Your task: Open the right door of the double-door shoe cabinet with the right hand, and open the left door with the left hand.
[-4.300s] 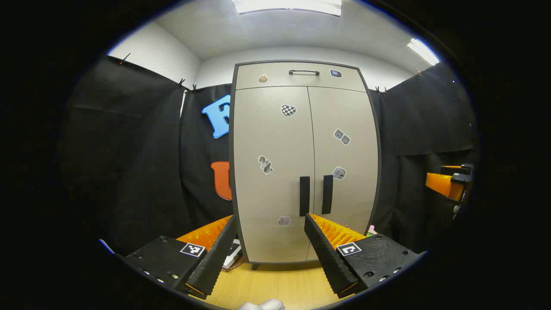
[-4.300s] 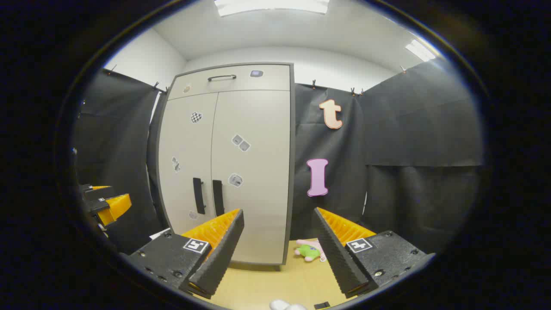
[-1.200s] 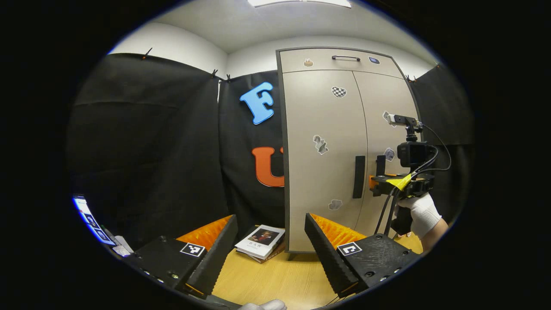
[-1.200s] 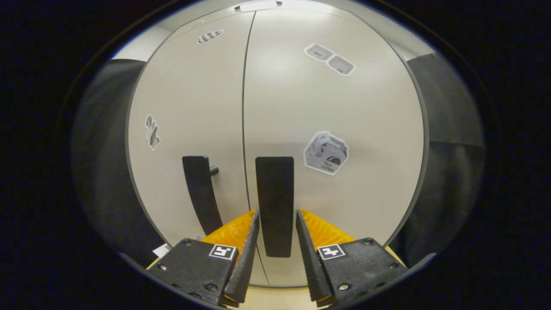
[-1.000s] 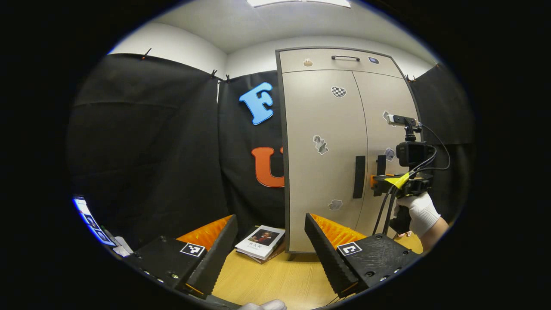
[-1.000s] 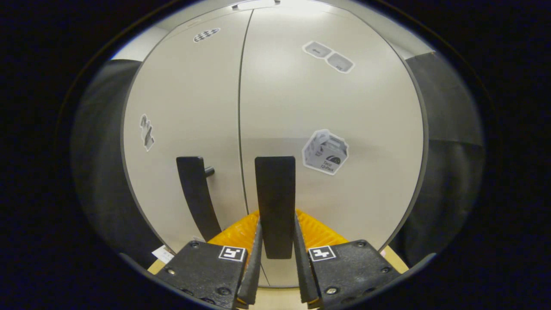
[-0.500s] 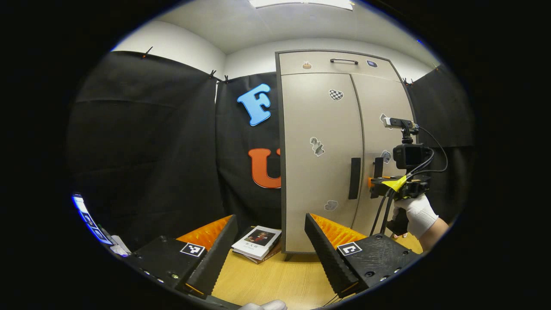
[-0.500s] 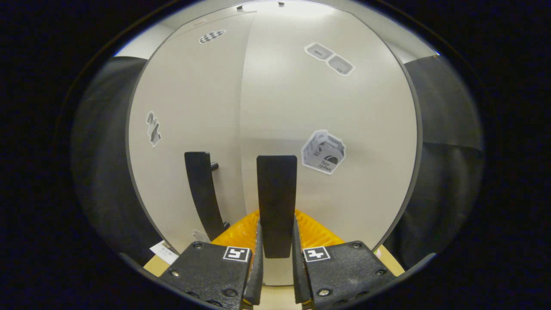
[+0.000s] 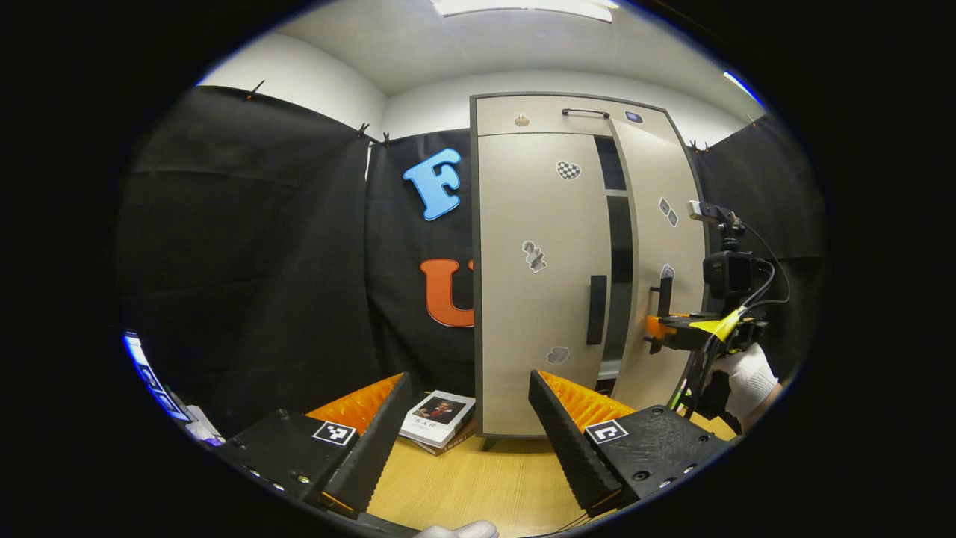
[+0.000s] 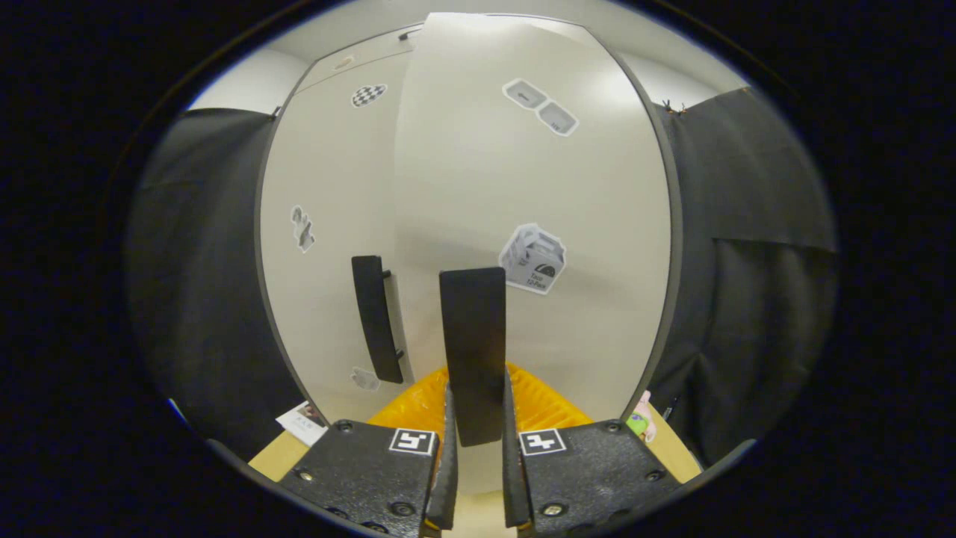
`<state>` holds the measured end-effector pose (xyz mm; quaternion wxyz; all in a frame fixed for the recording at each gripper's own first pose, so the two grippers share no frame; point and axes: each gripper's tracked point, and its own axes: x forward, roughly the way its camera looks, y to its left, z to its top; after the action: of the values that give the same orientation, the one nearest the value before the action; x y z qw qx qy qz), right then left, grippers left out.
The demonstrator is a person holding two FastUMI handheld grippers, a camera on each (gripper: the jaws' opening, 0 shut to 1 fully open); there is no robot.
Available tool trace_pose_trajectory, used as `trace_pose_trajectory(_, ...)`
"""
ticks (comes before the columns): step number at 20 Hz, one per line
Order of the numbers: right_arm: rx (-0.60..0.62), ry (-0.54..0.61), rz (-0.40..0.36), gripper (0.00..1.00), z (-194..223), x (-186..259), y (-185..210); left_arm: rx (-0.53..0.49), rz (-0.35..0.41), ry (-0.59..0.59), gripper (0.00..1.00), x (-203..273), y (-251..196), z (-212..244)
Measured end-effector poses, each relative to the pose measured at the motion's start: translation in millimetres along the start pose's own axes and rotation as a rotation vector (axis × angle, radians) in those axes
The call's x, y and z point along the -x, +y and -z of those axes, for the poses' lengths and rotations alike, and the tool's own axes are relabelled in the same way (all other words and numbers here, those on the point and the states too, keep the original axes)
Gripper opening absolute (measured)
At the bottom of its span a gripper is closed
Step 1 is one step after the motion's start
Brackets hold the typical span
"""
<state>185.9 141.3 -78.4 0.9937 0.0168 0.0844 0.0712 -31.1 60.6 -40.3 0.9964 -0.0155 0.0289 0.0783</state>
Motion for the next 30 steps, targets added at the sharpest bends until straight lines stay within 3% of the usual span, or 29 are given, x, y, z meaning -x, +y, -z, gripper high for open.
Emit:
trace_pose_trajectory(12, -0.033, -0.006, -0.011, 0.25, 6.2, 68.5, -53.1, -0.017, 0.022, -0.012, 0.95, 30.6, -25.6, -10.6)
trace_pose_trajectory(30, -0.032, -0.004, 0.014, 0.15, 16.5, 108.9, -129.6, -0.02, 0.146, -0.01, 0.95, 26.1, -84.9, -19.7)
